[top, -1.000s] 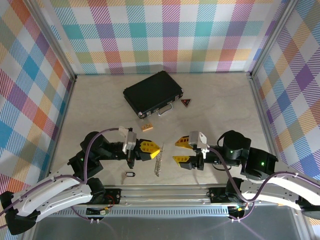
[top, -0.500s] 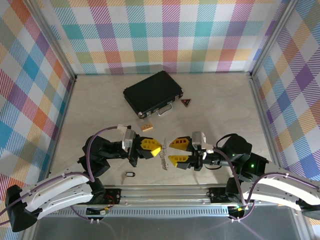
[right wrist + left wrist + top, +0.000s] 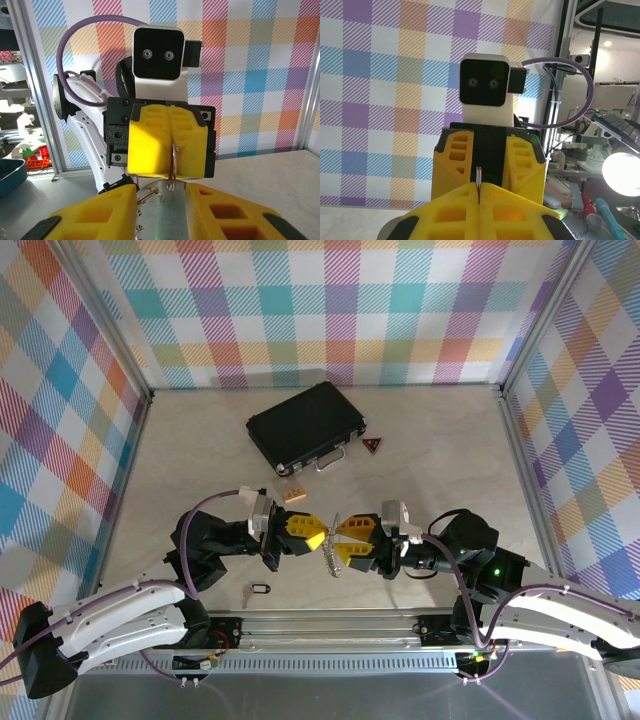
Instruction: Put the keys on the keyring
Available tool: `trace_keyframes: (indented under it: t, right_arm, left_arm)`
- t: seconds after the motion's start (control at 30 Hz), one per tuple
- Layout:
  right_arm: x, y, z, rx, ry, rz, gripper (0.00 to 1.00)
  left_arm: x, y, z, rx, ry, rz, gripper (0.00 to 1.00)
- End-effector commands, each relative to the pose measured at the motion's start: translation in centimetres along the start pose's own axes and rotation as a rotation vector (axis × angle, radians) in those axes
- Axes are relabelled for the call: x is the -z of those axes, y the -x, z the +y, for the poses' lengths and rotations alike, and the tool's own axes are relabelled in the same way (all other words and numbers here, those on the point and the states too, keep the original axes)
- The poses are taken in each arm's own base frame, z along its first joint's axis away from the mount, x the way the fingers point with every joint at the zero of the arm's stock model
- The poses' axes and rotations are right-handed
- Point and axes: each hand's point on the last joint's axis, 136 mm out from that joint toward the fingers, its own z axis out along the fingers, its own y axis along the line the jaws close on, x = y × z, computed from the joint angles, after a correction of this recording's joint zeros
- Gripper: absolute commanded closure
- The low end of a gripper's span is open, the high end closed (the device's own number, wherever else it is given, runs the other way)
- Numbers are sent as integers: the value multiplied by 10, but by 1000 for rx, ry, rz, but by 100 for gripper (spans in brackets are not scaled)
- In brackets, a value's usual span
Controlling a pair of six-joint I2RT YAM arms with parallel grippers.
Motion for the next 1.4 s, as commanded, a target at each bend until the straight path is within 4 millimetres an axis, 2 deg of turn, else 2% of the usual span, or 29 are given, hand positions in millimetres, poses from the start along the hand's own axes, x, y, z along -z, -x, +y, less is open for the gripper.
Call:
trace_keyframes:
  t: [0.0, 0.3, 0.53, 1.0, 1.27, 1.37]
  right_arm:
    - [0, 13, 0, -4, -6, -63, 73]
    - [-3, 13, 0, -9, 4, -56, 80]
    - [-5, 13, -1, -3, -2, -35, 100]
    - [-2, 6, -8, 27, -51, 79, 100]
    - [-1, 0, -8, 41, -49, 139, 100]
    - [-1, -5, -5, 46, -33, 178, 100]
  left_arm:
    - [0, 12, -10, -25, -42, -47, 100]
    - [0, 13, -12, -24, -49, -43, 100]
    - [0, 11, -12, -20, -50, -33, 100]
    - [5, -5, -6, -16, 10, 78, 100]
    - [10, -21, 7, -5, 93, 159, 100]
    - [12, -24, 7, -2, 101, 182, 95]
